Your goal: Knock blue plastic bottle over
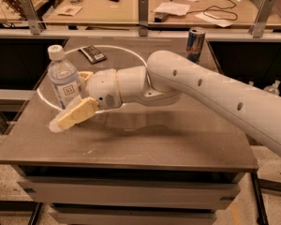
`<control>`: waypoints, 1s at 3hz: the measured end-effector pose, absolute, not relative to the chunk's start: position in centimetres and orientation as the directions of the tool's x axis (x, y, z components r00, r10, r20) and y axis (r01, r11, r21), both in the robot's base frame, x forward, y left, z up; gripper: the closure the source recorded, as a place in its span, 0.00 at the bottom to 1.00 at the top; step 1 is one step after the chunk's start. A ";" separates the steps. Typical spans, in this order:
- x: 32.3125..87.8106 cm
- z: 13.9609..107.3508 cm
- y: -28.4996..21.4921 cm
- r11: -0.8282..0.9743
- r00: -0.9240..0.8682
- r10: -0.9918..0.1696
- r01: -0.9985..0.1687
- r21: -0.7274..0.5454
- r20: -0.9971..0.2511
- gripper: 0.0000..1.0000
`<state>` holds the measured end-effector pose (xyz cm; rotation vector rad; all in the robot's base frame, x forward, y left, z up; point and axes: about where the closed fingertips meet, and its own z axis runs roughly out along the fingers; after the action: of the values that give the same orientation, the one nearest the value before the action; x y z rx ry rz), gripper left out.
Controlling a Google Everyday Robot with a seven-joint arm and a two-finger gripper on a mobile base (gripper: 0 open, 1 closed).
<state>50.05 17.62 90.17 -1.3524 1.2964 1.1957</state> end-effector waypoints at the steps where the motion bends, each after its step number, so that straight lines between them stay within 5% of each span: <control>1: 49.9 91.3 19.6 -0.106 -0.025 -0.065 -0.994 0.031 -0.998 0.00; 3: 50.4 92.1 20.3 -0.145 -0.041 0.049 -0.989 0.033 -0.998 0.40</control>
Offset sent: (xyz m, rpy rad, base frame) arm 0.0084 0.0271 0.0196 0.2305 0.0661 0.0838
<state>50.45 20.31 92.10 -1.2579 1.1261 1.3667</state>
